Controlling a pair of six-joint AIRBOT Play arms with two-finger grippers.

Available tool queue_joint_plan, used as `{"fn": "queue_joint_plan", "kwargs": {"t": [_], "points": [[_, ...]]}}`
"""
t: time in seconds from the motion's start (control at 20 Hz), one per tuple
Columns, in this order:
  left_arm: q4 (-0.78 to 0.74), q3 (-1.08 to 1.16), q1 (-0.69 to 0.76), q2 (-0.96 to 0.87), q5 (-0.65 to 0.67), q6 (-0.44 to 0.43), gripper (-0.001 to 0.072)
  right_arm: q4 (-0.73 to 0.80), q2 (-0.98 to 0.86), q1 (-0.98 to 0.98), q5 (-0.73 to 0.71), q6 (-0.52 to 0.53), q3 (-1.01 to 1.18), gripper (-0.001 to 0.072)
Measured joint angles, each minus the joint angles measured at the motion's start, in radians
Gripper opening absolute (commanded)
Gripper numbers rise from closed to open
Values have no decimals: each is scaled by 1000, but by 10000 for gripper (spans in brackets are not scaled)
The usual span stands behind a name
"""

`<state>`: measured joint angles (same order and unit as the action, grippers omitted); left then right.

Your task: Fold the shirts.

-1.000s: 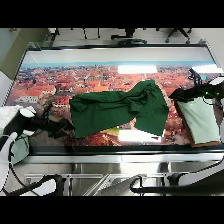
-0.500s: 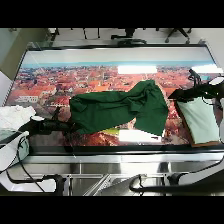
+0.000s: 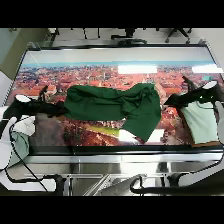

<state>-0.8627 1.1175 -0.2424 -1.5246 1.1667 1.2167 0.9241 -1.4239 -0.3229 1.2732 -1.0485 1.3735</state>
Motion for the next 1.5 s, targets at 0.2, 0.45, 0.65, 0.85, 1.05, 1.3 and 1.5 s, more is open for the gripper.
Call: {"fn": "queue_joint_plan", "kwargs": {"t": [0.2, 0.45, 0.65, 0.85, 1.05, 1.3, 1.5], "points": [[-43, 92, 4, -25, 20, 14, 15, -27, -4, 84, -41, -26, -95, 425], [-60, 155, 6, -76, 68, 22, 15, -33, -6, 191, -60, -41, -126, 23], [-49, 263, 6, -21, 161, 22, 15, -104, 121, 200, -26, -28, -14, 22], [64, 518, -20, 162, 259, 39, 15, -200, 355, 128, -5, -24, 272, 22], [145, 843, -92, 359, 251, 72, 15, -229, 565, -2, -97, -24, 545, 22], [184, 921, -313, 624, 104, 80, 15, -178, 738, -111, -240, -24, 657, 22], [248, 743, -452, 724, 78, 16, 15, -178, 718, -132, -198, -24, 661, 22]]}}
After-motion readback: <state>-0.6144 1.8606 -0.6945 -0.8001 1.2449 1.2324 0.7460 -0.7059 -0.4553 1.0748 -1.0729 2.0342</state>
